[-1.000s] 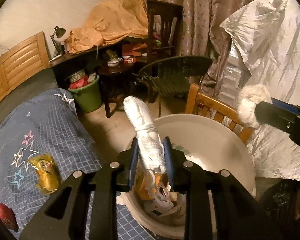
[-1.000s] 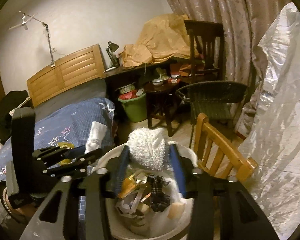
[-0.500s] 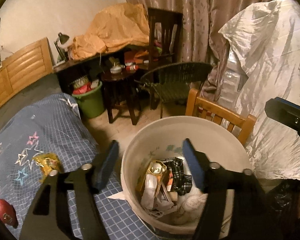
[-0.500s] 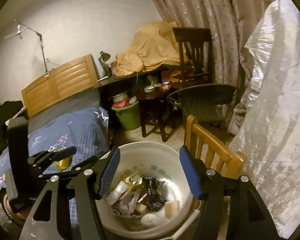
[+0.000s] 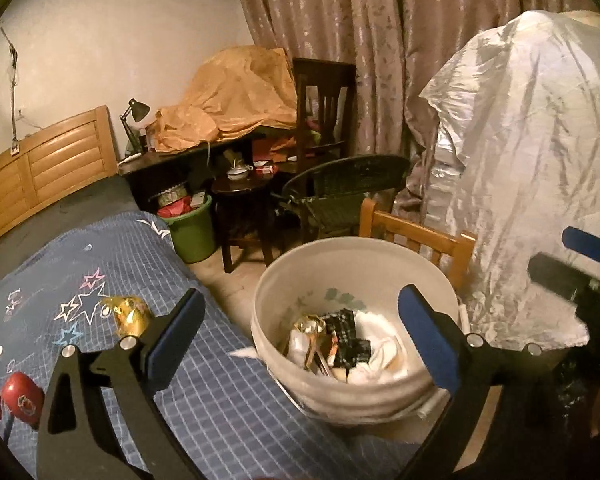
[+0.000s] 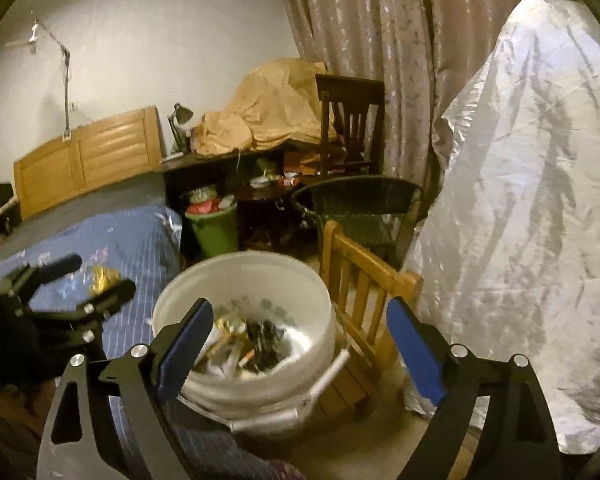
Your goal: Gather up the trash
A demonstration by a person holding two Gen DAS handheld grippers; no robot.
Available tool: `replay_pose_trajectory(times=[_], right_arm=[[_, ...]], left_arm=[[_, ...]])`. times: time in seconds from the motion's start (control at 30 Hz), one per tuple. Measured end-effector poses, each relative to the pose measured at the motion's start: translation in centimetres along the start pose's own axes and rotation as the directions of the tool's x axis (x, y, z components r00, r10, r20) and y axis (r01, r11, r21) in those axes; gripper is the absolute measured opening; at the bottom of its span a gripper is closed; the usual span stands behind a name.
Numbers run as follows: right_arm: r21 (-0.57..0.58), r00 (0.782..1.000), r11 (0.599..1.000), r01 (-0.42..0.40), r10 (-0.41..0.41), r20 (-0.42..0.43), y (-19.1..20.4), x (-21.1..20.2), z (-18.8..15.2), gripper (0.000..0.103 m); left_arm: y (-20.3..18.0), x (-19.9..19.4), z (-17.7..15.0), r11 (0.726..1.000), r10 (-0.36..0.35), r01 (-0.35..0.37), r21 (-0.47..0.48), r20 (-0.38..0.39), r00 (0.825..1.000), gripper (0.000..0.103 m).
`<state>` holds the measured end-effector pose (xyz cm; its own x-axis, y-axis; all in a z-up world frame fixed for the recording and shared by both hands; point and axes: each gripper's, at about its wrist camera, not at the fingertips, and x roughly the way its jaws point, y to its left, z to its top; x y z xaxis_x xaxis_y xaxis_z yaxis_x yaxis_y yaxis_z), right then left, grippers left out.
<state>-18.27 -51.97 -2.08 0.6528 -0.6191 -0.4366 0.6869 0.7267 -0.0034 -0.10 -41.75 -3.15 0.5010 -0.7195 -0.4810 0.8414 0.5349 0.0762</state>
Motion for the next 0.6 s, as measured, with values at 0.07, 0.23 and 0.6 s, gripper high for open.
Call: replay_pose_trajectory(times=[0.07, 0.23, 0.6], right_arm=[[0.011, 1.0, 1.0, -0.003, 0.003, -0.021, -0.1, -0.6, -0.9, 0.09], [0.026, 0.998, 0.999, 0.034, -0.032, -0.058, -0.5, -1.6, -2.2, 0.091], [0.044, 0.997, 0.997, 0.06, -0.057, -0.057, -1.3, -3.2, -2.4, 0.092]], left_arm=[[-0.1, -0.4, -0.3, 1.0, -0.003, 0.003, 0.005, -0.014, 1.0, 0.096], [-0.3, -1.3, -0.6, 1.0, -0.004, 0.005, 0.015, -0.062, 0.998, 0.097], [-0.5, -1.9, -1.3, 0.999, -0.018, 0.021, 0.031, -0.097, 0.995, 0.097]])
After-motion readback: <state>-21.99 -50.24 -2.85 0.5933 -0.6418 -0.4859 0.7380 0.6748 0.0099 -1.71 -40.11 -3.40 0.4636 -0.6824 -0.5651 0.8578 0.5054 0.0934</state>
